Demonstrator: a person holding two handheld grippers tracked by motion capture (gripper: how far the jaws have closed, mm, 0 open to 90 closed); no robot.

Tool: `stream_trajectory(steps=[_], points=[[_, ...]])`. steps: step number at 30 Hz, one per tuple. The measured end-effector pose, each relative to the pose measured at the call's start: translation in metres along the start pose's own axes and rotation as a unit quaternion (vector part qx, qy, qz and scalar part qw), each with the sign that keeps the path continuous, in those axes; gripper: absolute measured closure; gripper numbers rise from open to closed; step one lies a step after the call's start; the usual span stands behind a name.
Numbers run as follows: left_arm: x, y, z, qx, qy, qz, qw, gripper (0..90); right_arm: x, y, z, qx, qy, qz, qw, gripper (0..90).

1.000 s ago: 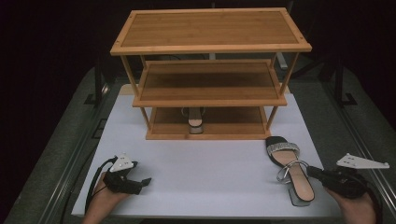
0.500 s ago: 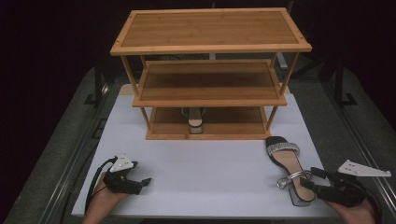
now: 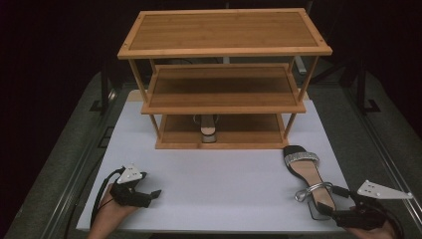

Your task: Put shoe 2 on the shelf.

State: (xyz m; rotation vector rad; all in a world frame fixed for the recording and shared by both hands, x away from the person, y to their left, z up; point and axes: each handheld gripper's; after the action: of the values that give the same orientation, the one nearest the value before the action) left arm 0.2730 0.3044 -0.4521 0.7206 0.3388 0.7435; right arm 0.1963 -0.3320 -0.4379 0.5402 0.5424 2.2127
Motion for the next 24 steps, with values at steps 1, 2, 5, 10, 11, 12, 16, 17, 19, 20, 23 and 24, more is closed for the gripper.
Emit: stream_trajectory(steps=[1,2,5,10,11,12,16,17,19,20,23,24], points=[[0.0,0.0,0.0,0.0,0.0,0.0,1.0,13.7,0.0,-0.001,-0.001,0.001,0.001,0.001,1.0,8.1],[0.0,0.0,0.0,0.0,0.0,0.0,1.0,13.6,0.0,-0.001,-0.002,0.002,0.0,0.002,1.0,8.0],[0.0,0.0,0.0,0.0,0.0,0.0,1.0,13.6,-0.001,-0.002,-0.003,0.001,0.003,0.008,1.0,7.8],[0.0,0.0,0.0,0.0,0.0,0.0,1.0,13.7,0.0,-0.007,-0.006,0.008,0.006,0.02,0.9998,7.0],[0.0,0.0,0.0,0.0,0.0,0.0,1.0,13.6,0.0,-0.009,-0.006,0.011,0.006,0.023,0.9996,7.0],[0.0,0.0,0.0,0.0,0.0,0.0,1.0,13.6,-0.001,-0.011,-0.007,0.012,0.007,0.026,0.9996,7.0],[0.0,0.0,0.0,0.0,0.0,0.0,1.0,13.6,0.0,-0.02,-0.009,0.026,0.011,0.033,0.9991,7.5],[0.0,0.0,0.0,0.0,0.0,0.0,1.0,13.6,0.0,-0.022,-0.009,0.031,0.015,0.031,0.9989,7.7],[0.0,0.0,0.0,0.0,0.001,0.0,1.0,13.6,0.001,-0.024,-0.01,0.03,0.022,0.031,0.9988,12.1],[0.0,0.0,0.0,0.0,0.0,0.0,1.0,13.6,0.001,-0.025,-0.009,0.029,0.024,0.029,0.9989,13.3],[0.0,0.0,0.0,0.0,0.0,0.0,1.0,13.6,0.0,-0.024,-0.01,0.027,0.021,0.027,0.999,15.7],[0.0,0.0,0.0,0.0,0.0,0.0,1.0,13.6,0.0,-0.024,-0.01,0.027,0.02,0.028,0.999,16.0]])
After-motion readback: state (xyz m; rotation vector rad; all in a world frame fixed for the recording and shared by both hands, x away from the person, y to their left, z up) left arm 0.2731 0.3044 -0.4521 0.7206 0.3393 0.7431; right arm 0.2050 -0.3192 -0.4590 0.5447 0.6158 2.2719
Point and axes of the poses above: each handheld gripper's, and its own axes: y roughly backward along the jaws, z roughly out of its top, x roughly to its left, and after that the axes turned 3 degrees about y, right-handed
